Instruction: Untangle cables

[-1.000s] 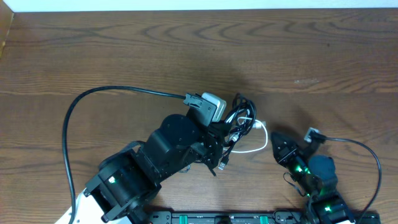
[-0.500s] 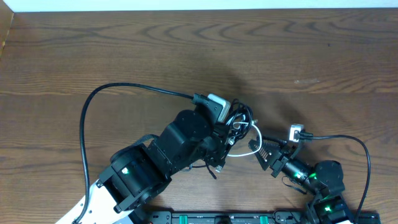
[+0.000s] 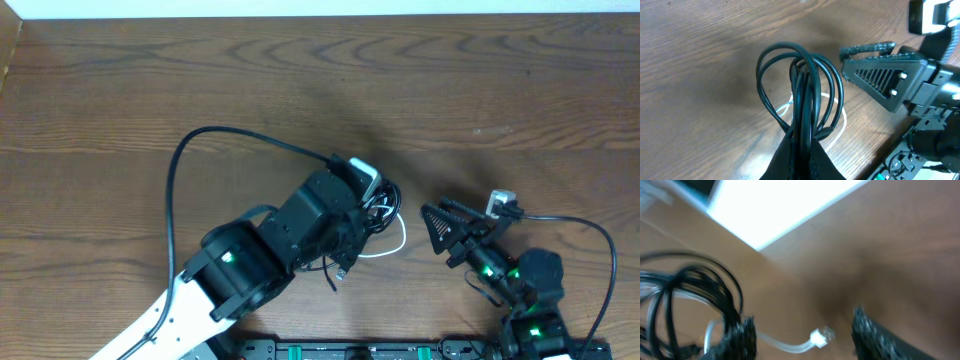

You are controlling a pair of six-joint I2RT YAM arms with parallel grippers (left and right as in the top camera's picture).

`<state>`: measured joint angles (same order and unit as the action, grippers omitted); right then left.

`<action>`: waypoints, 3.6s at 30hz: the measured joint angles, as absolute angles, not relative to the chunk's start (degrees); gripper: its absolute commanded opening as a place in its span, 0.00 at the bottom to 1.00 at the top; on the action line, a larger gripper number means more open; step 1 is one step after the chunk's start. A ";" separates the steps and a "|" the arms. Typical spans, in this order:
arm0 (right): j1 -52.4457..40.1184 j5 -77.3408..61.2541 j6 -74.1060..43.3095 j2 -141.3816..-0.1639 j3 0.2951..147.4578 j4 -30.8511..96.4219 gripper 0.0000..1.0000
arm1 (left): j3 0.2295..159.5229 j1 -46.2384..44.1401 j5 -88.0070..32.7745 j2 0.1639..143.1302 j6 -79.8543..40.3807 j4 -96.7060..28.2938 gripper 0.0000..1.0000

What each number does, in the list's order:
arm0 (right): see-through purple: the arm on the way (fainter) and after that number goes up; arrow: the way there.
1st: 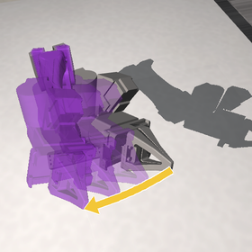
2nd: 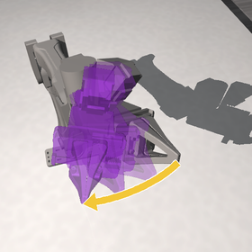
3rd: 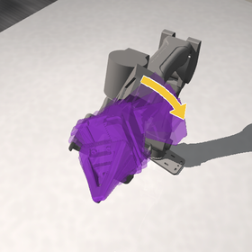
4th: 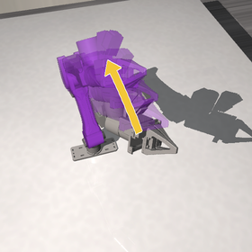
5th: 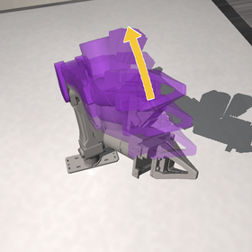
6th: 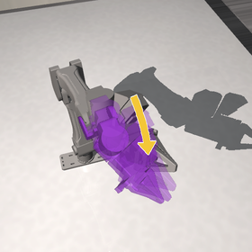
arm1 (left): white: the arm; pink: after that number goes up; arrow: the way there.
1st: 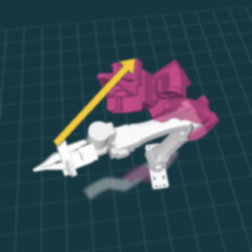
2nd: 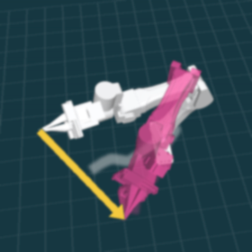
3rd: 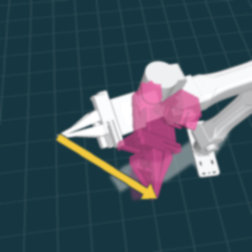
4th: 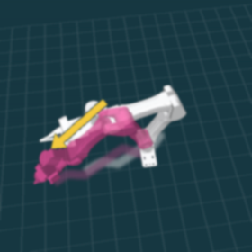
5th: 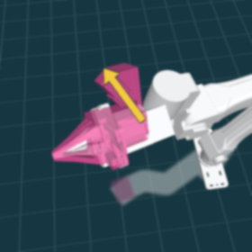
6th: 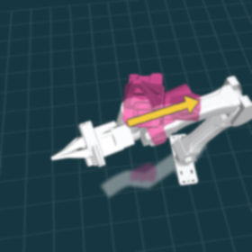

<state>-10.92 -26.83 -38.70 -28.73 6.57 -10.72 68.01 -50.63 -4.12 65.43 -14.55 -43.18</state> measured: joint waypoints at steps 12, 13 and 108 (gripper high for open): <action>-10.94 -26.94 -24.75 -44.18 36.03 9.54 0.64 | 68.01 -32.97 -19.33 69.84 -12.60 -35.35 0.07; -10.94 -28.01 -24.25 -45.93 36.49 8.69 0.64 | 68.01 -31.33 -21.98 70.46 -12.10 -35.24 0.08; -0.54 -54.30 -7.22 -62.00 37.01 15.05 0.01 | 68.01 -18.48 -26.59 76.62 -14.76 -40.05 0.63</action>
